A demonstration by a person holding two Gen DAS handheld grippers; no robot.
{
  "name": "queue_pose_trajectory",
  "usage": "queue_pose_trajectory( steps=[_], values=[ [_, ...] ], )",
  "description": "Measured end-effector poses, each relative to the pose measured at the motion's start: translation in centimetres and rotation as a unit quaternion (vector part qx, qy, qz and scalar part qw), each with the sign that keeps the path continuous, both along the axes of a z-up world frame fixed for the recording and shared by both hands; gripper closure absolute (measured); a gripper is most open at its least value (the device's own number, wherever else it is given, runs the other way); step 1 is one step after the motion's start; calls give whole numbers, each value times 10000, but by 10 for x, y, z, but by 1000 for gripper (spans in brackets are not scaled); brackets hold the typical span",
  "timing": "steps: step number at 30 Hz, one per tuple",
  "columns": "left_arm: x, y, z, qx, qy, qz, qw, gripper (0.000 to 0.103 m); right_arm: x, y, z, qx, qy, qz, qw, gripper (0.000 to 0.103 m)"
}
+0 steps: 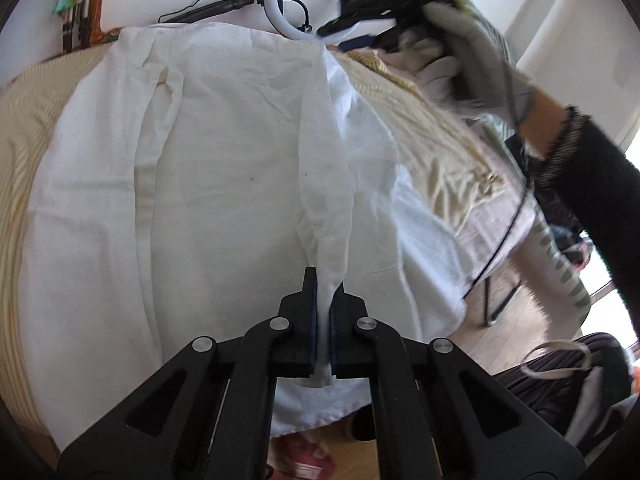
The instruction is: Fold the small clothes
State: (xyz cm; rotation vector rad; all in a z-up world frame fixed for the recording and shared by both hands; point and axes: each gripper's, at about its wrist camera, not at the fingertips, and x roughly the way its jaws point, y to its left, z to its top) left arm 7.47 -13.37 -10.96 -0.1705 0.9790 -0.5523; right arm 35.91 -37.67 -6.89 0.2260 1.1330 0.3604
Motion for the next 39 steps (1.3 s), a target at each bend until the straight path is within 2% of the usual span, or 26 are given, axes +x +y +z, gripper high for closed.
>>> queue_pose_trajectory(
  steps=[1, 2, 3, 4, 6, 9, 13, 16, 17, 19, 23, 26, 28, 29, 30, 31, 35, 39],
  values=[
    [0, 1, 1, -136, 51, 0, 9999, 101, 3, 4, -3, -138, 30, 7, 9999, 64],
    [0, 1, 2, -243, 98, 0, 9997, 101, 7, 9, -7, -209, 50, 27, 9998, 74],
    [1, 2, 3, -385, 170, -15, 9991, 101, 11, 12, -9, -222, 91, 81, 9997, 92],
    [2, 2, 3, -559, 259, -20, 9981, 101, 14, 16, -12, -271, 116, 117, 9995, 97],
    [4, 5, 3, -946, 468, -5, 9944, 101, 20, 22, -12, -423, 44, 187, 9989, 100],
    [5, 10, 3, -1590, 773, 55, 9842, 101, 22, 36, -6, -668, -97, 300, 9973, 101],
    [6, 13, 8, -2396, 1026, 79, 9654, 101, 28, 59, 13, -966, -413, 570, 9928, 102],
    [5, 12, 5, -2982, 1129, 72, 9478, 101, 31, 89, 28, -1440, -747, 961, 9821, 102],
    [6, 12, 2, -3003, 1165, 124, 9466, 101, 33, 99, 31, -1535, -837, 1100, 9784, 102],
    [8, 14, -8, -2922, 1205, 315, 9482, 101, 38, 114, 29, -1636, -883, 1234, 9748, 102],
    [9, 27, -31, -2656, 1403, 681, 9514, 101, 50, 134, 6, -1542, -837, 1372, 9749, 102],
    [7, 36, -32, -2323, 1310, 881, 9597, 101, 55, 140, -9, -1408, -651, 1368, 9784, 102],
    [6, 39, -27, -2085, 1175, 933, 9664, 101, 55, 137, -11, -1340, -467, 1322, 9810, 96],
    [4, 40, -23, -1963, 1102, 950, 9697, 101, 52, 130, -6, -1217, -500, 1263, 9832, 89],
    [3, 42, -20, -1871, 1020, 931, 9726, 101, 47, 124, 0, -1144, -548, 1215, 9845, 83],
    [1, 41, -16, -1712, 915, 874, 9771, 101, 41, 117, 7, -1066, -597, 1153, 9858, 81],
    [-6, 35, -10, -1130, 655, 740, 9887, 96, 1, 75, 36, -750, -610, 883, 9914, 80],
    [-19, 36, 2, -695, 277, 783, 9941, 95, -59, 30, 38, -395, -289, 782, 9957, 79]
  ],
)
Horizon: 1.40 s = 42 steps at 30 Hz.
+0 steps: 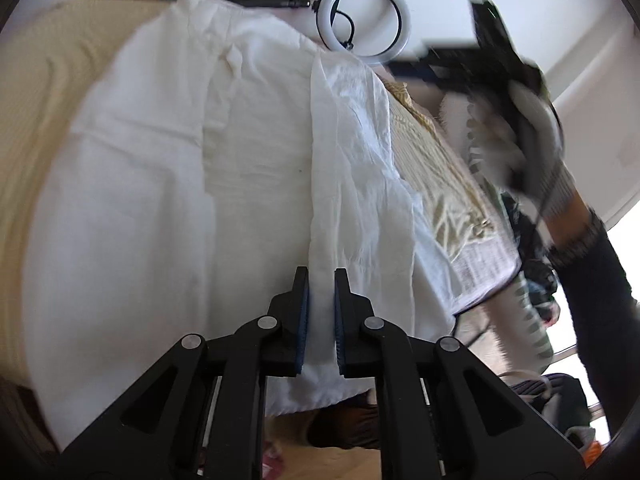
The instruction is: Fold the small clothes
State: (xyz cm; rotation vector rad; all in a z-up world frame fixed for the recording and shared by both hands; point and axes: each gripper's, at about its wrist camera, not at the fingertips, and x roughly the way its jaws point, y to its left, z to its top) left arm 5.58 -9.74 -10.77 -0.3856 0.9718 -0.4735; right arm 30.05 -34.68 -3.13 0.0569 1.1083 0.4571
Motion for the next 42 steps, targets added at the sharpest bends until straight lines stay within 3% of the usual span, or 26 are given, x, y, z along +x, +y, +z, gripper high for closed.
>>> queue_pose_trajectory(
  steps=[5, 8, 10, 11, 14, 17, 20, 25, 30, 32, 34, 36, 40, 42],
  values=[
    [-31, -8, 20, 403, -486, -20, 9980, 95, -64, -42, -19, 195, 354, -226, 9989, 79],
    [-31, -31, 23, 343, -480, -337, 9977, 94, -87, -62, -28, 278, 377, -430, 9980, 79],
    [-30, -53, 24, 327, -493, -547, 9967, 75, -93, -74, -32, 434, 408, -568, 9966, 79],
    [-31, -65, 28, 362, -557, -643, 9957, 70, -95, -82, -33, 523, 426, -654, 9956, 79],
    [-39, -99, 37, 603, -885, -862, 9905, 67, -99, -103, -31, 548, 388, -844, 9942, 79],
    [-37, -139, 30, 892, -967, -1350, 9821, 53, -103, -116, -27, 612, 282, -903, 9936, 78],
    [-31, -168, 16, 1196, -989, -1562, 9755, 53, -102, -126, -21, 648, 111, -1014, 9927, 61],
    [-20, -196, -10, 1828, -1034, -1801, 9610, 52, -102, -139, -17, 621, 13, -990, 9931, 60],
    [-7, -195, -15, 1740, -945, -1692, 9655, 52, -94, -140, -22, 609, -1, -936, 9937, 60],
    [-5, -193, -15, 1644, -907, -1680, 9678, 55, -86, -136, -26, 669, 9, -873, 9939, 60],
    [0, -188, -15, 1570, -851, -1633, 9703, 80, -79, -132, -29, 749, 29, -800, 9940, 60],
    [7, -181, -17, 1378, -708, -1626, 9745, 100, -68, -126, -32, 872, 50, -761, 9933, 60],
    [12, -159, -10, 687, -421, -1382, 9871, 103, -42, -108, -39, 1074, 123, -644, 9921, 60],
    [6, -149, 0, 522, -517, -1292, 9889, 103, -27, -96, -43, 1038, 151, -624, 9925, 59]
  ],
)
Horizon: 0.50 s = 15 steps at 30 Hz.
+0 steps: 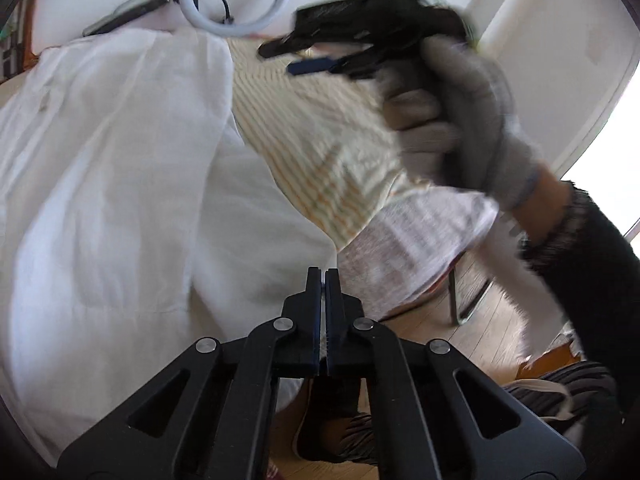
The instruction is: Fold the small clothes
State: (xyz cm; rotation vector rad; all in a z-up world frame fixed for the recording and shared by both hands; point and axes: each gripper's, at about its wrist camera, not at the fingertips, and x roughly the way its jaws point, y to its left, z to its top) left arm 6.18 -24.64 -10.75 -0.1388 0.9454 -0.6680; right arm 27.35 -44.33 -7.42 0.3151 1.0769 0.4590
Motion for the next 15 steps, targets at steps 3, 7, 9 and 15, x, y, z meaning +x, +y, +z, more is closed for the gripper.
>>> queue_pose_trajectory(
  steps=[3, 7, 9, 15],
  values=[
    [-8, 13, 13, -213, -80, 120, 9997, 103, 20, 13, -8, 146, 108, 10, 9998, 55],
    [-11, 23, 23, -411, -145, 302, 9986, 103, 41, 32, -22, 191, 291, 29, 9994, 51],
    [-12, 30, 28, -525, -189, 336, 9979, 103, 48, 38, -28, 201, 372, -22, 9991, 51],
    [-19, 44, 30, -550, -240, 444, 9972, 103, 59, 50, -40, 416, 647, -127, 9970, 91]
  ],
)
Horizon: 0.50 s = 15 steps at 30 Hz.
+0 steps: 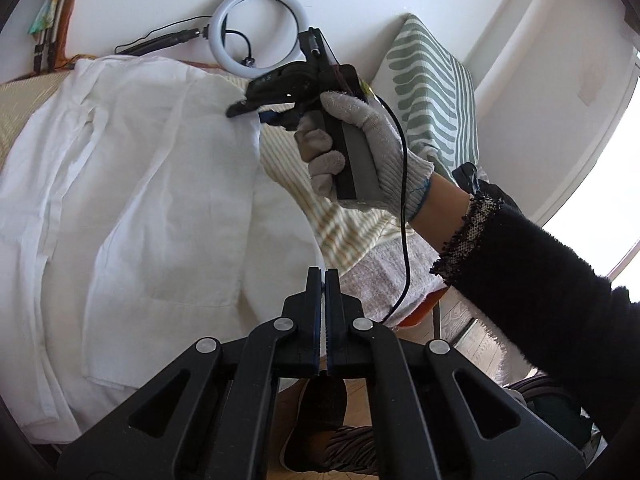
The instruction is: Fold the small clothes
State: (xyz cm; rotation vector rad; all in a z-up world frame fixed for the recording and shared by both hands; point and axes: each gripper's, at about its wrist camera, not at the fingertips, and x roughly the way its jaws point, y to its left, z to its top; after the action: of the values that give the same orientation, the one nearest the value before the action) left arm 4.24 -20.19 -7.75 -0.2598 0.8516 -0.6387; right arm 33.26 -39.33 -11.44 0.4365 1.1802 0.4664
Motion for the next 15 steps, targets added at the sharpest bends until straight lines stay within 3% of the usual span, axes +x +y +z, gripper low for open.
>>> queue_pose_trajectory(
  steps=[3, 9, 15],
  values=[
    [-4, 9, -1, -75, 44, 72, 9999, 103, -2, 9, 8, -237, -48, -6, 9997, 98],
    [-12, 24, -3, -267, 120, 179, 9994, 103, -2, 28, 35, -990, -235, 61, 9948, 99],
    [-18, 55, -1, -451, 187, 383, 9981, 103, 0, 63, 63, -1816, -501, 302, 9816, 100]
  ],
)
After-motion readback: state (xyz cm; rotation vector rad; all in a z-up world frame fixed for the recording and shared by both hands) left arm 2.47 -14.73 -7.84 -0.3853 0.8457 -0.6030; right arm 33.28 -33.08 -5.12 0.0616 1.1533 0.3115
